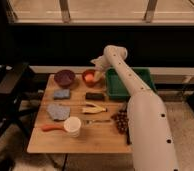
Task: Place banana in purple bowl
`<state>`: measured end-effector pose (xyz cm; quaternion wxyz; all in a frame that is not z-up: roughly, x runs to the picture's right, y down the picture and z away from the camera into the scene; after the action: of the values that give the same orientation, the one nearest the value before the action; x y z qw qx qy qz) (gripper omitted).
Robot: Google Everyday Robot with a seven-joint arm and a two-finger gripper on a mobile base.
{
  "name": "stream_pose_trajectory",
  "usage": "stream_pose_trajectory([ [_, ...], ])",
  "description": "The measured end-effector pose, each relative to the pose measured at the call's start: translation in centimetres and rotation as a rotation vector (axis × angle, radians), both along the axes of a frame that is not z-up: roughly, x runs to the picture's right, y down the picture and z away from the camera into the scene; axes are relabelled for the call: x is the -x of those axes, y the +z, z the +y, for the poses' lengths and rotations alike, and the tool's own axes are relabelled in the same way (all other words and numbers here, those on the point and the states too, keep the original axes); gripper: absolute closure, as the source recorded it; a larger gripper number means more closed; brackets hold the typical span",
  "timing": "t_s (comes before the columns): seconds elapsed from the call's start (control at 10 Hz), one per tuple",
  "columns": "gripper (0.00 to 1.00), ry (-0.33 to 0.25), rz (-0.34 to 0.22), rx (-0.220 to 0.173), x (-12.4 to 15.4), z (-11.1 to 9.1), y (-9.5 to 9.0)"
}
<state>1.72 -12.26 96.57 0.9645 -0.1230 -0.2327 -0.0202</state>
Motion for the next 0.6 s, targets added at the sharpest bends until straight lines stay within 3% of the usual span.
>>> stream_pose_trajectory([
  [0.3,0.2,-0.064,0.014,0.079,0.5,3.1,-2.7],
  [0.4,0.2,-0.076,0.018,0.121,0.5,4.9,-4.5],
  [0.6,0.2,-0.064,0.022,0.195,0.1,7.6,-7.2],
])
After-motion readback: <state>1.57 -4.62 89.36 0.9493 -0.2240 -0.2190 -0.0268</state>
